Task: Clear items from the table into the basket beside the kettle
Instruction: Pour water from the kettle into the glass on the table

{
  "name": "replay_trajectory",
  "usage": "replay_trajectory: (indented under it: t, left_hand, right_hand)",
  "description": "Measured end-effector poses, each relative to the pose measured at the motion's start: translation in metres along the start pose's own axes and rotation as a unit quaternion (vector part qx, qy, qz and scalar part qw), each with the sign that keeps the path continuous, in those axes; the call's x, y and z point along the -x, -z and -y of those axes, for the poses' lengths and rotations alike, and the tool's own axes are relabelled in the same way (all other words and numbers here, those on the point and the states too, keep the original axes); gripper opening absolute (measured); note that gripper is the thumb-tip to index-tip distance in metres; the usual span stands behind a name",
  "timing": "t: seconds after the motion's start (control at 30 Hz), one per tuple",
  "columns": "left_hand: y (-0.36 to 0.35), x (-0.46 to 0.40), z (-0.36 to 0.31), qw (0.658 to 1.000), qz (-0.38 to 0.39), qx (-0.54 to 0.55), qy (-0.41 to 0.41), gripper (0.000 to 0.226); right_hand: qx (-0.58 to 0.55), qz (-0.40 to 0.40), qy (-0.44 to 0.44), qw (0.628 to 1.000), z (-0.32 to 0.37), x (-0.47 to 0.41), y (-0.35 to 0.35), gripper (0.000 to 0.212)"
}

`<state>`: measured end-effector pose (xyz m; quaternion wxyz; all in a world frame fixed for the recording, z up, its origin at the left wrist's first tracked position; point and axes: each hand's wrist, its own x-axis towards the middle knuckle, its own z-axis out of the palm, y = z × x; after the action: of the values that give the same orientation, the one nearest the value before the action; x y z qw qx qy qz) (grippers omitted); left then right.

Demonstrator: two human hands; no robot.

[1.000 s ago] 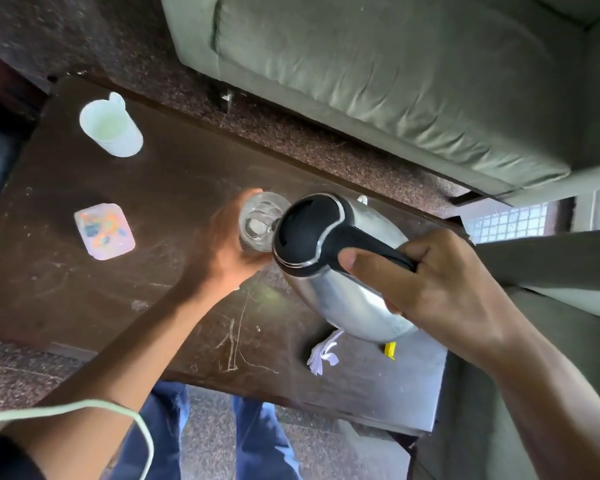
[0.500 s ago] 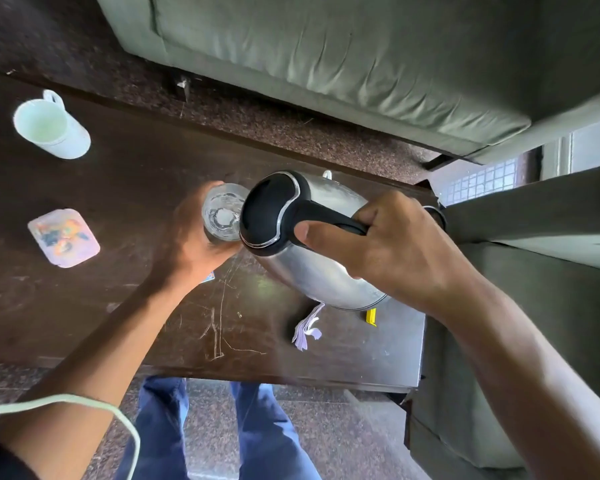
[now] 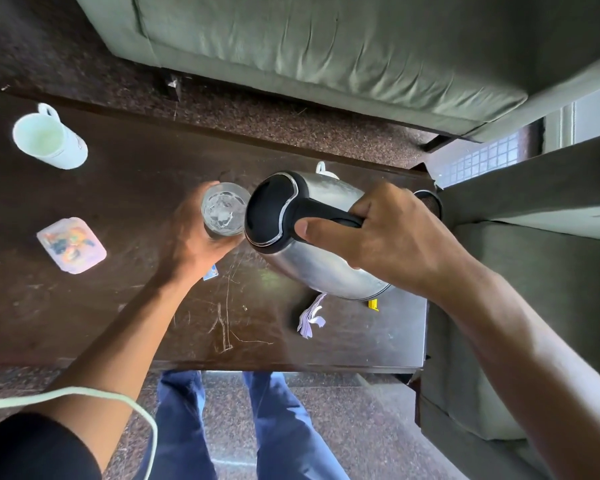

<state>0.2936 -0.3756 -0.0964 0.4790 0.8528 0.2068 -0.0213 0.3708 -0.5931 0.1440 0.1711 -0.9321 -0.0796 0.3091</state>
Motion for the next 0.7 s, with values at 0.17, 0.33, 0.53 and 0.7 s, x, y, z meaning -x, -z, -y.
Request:
replay_trajectory:
  t: [0.17, 0.33, 0.53, 0.7]
  left_hand:
    - [-0.004, -0.002, 0.003, 1.000, -0.002, -0.002, -0.005, 0.086]
    - [-0.008, -0.007, 0.006, 1.000, 0.014, -0.021, -0.001, 0.083]
    - [-0.010, -0.010, 0.005, 0.999, 0.016, -0.031, -0.001, 0.085]
    - [-0.012, -0.013, 0.005, 0.999, 0.019, -0.029, -0.002, 0.088]
  right_hand:
    - [0.003, 0.004, -0.012, 1.000, -0.004, -0.003, 0.000, 0.074]
    - [0.015, -0.005, -0.019, 1.000, -0.003, -0.006, 0.001, 0.075]
    - [0.022, -0.013, -0.013, 1.000, -0.007, -0.010, 0.005, 0.077]
    - [0.030, -0.017, -0.010, 0.999, -0.010, -0.012, 0.008, 0.079]
